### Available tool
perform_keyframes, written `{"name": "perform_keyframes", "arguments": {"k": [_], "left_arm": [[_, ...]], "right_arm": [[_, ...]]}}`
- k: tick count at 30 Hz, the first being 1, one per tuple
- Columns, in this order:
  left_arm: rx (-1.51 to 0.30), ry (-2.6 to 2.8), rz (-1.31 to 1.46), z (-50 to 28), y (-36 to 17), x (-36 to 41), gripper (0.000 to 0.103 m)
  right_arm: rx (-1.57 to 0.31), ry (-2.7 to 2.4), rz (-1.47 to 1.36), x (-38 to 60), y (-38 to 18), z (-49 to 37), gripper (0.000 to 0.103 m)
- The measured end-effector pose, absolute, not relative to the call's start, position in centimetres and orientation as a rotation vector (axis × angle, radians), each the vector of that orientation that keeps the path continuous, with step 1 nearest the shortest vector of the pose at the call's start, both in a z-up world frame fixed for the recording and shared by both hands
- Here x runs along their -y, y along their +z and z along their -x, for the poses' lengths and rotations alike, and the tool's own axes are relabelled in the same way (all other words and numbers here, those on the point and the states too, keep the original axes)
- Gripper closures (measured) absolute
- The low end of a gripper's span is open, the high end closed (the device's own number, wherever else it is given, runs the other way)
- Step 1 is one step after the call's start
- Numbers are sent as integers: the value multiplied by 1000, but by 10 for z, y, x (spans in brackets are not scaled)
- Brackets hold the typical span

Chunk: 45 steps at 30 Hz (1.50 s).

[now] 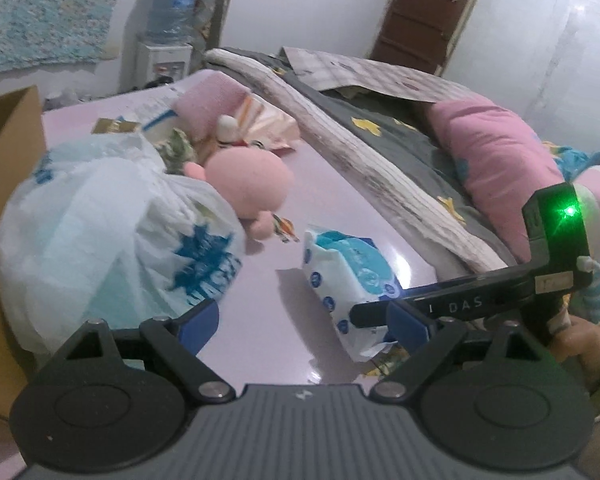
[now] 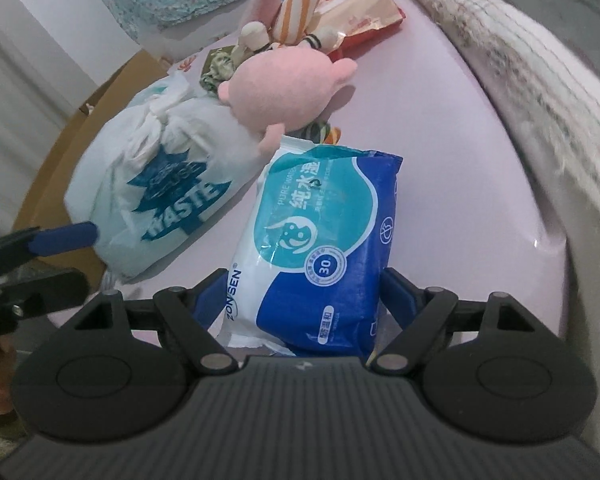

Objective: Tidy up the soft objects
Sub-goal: 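Reach the right gripper to the blue wet-wipes pack and grasp it, then lift the blue wet-wipes pack with the right gripper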

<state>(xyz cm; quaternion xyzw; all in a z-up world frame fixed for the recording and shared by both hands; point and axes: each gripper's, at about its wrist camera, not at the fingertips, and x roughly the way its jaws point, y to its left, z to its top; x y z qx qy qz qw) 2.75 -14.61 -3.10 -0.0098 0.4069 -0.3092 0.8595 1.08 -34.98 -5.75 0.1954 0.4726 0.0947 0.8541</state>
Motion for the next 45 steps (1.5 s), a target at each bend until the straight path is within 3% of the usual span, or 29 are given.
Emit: {"name": "perform_keyframes", "arguments": {"k": [13, 19, 22, 29, 45], "left_arm": [[-933, -725, 47, -30, -40, 166, 11], [-947, -774, -3, -32, -42, 189, 21], [-965, -787, -25, -36, -45, 202, 33], [-1073, -781, -30, -55, -67, 227, 33], [-1091, -790, -79, -39, -67, 214, 28]], "right_arm": [[-836, 211, -700, 393, -48, 18, 22], [-798, 190, -764, 408, -53, 12, 35], [-798, 183, -785, 412, -59, 8, 41], [-842, 194, -834, 412, -77, 0, 58], [-878, 248, -846, 395, -84, 5, 62]]}}
